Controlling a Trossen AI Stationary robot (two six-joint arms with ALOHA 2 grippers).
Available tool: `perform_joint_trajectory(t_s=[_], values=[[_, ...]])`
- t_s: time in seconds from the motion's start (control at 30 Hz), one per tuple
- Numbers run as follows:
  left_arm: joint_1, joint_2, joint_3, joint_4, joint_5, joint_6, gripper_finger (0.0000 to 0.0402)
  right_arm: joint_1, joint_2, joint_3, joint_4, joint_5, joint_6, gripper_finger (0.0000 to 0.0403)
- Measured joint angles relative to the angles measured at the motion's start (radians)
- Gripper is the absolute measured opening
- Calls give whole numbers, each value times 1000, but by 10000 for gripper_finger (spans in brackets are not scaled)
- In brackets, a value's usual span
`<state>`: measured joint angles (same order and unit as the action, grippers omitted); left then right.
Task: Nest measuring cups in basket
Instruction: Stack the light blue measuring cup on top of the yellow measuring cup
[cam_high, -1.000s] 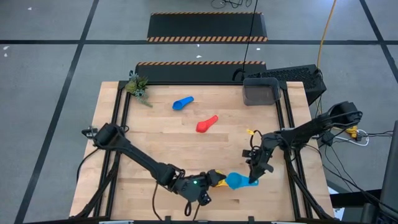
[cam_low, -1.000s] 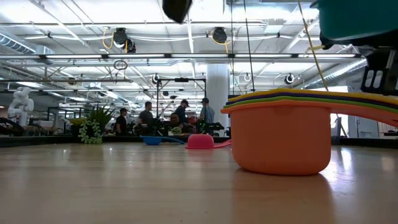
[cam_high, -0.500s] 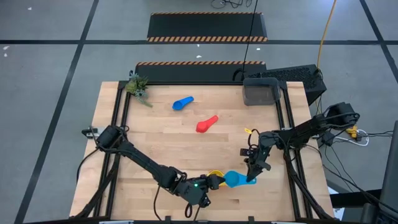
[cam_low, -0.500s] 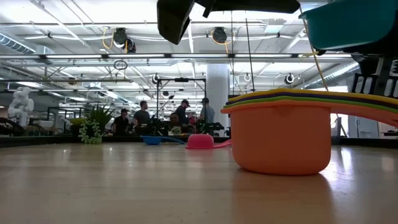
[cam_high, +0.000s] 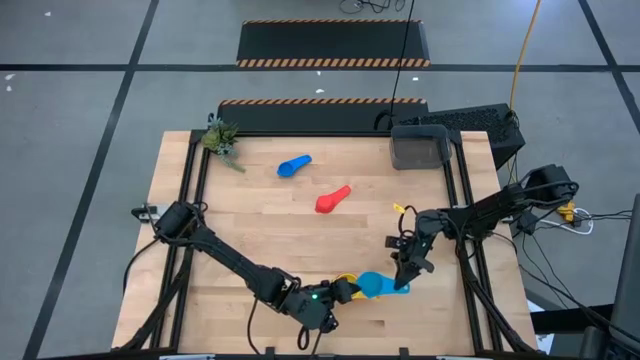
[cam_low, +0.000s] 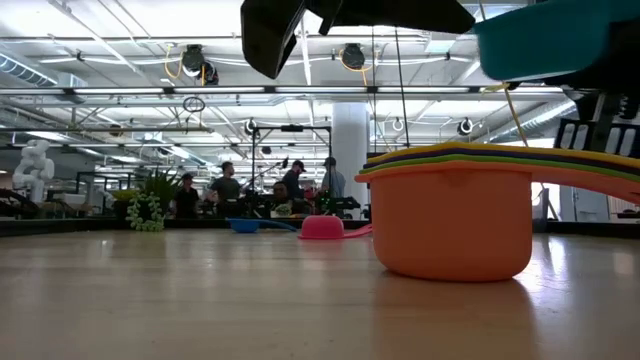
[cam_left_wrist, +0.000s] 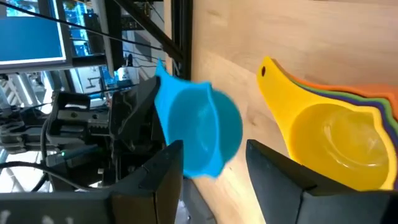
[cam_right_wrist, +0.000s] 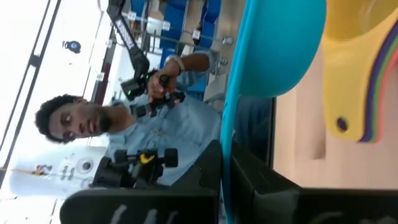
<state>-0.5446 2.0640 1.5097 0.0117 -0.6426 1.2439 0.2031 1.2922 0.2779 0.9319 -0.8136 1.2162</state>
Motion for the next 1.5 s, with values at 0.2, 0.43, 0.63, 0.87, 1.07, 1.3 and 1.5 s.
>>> perform_joint_trajectory(t_s=[0.2, 0.43, 0.63, 0.87, 1.07, 1.3, 1.5], values=[[0, 0, 0, -20, -13, -13, 191, -31, 0, 1, 0, 10, -34, 0], [1, 0, 0, -48, -32, -19, 191, -68, 0, 1, 3, 33, -54, 0], [8, 0, 0, -72, -47, -23, 191, -76, 0, 1, 3, 24, -54, 0], [35, 0, 0, -69, -82, 8, 191, -76, 0, 1, 2, 18, -51, 0], [45, 0, 0, -69, -103, 48, 191, -76, 0, 1, 3, 0, -51, 0], [45, 0, 0, -60, -136, 84, 152, -76, 0, 1, 7, -30, -50, 0], [41, -2, 1, -53, -129, 108, 87, -76, 0, 1, 36, -82, -42, 0]])
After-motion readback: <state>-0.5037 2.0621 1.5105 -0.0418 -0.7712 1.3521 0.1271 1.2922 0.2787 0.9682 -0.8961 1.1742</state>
